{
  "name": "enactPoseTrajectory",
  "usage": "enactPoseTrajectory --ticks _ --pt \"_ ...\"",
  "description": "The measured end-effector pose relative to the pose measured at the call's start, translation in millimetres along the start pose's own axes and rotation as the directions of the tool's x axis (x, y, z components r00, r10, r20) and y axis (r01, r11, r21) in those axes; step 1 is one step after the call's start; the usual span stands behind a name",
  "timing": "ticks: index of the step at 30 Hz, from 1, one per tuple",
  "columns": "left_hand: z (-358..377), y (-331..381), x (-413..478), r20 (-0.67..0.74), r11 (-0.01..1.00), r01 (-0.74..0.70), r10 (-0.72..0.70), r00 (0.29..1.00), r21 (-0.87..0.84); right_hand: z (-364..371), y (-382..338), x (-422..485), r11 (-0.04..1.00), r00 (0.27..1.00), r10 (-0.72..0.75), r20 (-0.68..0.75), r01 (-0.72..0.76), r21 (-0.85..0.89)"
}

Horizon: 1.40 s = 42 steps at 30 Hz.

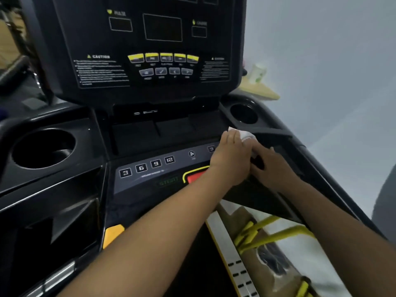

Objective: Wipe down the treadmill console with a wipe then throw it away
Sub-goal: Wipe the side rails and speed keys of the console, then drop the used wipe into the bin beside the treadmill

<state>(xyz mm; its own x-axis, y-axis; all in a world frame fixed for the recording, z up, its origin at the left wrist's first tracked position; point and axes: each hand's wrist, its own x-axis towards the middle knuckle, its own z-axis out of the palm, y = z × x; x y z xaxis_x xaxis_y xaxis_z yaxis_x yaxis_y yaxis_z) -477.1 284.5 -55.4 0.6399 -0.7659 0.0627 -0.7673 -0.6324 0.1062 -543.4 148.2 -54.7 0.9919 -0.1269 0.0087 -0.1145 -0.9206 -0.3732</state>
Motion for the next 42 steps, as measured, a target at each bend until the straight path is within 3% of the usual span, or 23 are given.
enactPoseTrajectory --ticks 5,8,12,15,19,24,27,29,35,42 --pt "14.8 19.1 -5.8 -0.023 0.989 -0.019 0.023 0.999 0.146 11.0 18.5 -27.2 0.996 0.995 0.010 -0.100 -0.001 0.094" --pt "23.5 31.2 -17.8 -0.052 0.989 -0.006 0.014 0.999 0.148 13.1 33.8 -41.3 0.997 0.993 -0.028 -0.115 0.037 0.073" --pt "26.1 47.9 -31.3 -0.208 0.987 -0.051 0.083 0.975 0.155 18.3 53.9 -60.3 0.995 0.974 -0.096 -0.205 0.102 0.016" --pt "15.1 62.8 -35.2 -0.258 0.964 -0.045 0.116 0.959 0.263 17.8 64.0 -71.8 0.994 0.943 -0.101 -0.317 0.107 0.001" --pt "18.3 95.1 -43.2 -0.373 0.981 -0.015 0.088 0.924 0.196 8.2 77.3 -99.4 0.992 0.934 -0.123 -0.336 0.130 -0.001" --pt "44.0 160.6 -60.1 -0.381 0.978 -0.138 0.189 0.905 0.159 5.5 118.3 -158.7 0.974 0.828 -0.226 -0.514 0.181 -0.137" --pt "62.0 193.8 -58.5 -0.352 0.941 -0.272 0.328 0.877 0.199 10.1 156.4 -197.3 0.970 0.770 -0.222 -0.598 0.109 -0.219" --pt "73.3 219.7 -54.6 -0.365 0.895 -0.385 0.443 0.819 0.224 12.2 179.9 -230.5 0.975 0.748 -0.165 -0.643 0.024 -0.222" --pt "105.6 308.1 -43.1 -0.495 0.672 -0.714 0.696 0.521 0.193 24.7 222.0 -346.2 0.938 0.659 0.005 -0.752 -0.264 -0.225" --pt "154.4 399.4 -79.1 -0.537 0.344 -0.938 0.801 0.266 0.049 47.6 200.2 -492.9 0.807 0.608 0.240 -0.757 -0.558 -0.193"
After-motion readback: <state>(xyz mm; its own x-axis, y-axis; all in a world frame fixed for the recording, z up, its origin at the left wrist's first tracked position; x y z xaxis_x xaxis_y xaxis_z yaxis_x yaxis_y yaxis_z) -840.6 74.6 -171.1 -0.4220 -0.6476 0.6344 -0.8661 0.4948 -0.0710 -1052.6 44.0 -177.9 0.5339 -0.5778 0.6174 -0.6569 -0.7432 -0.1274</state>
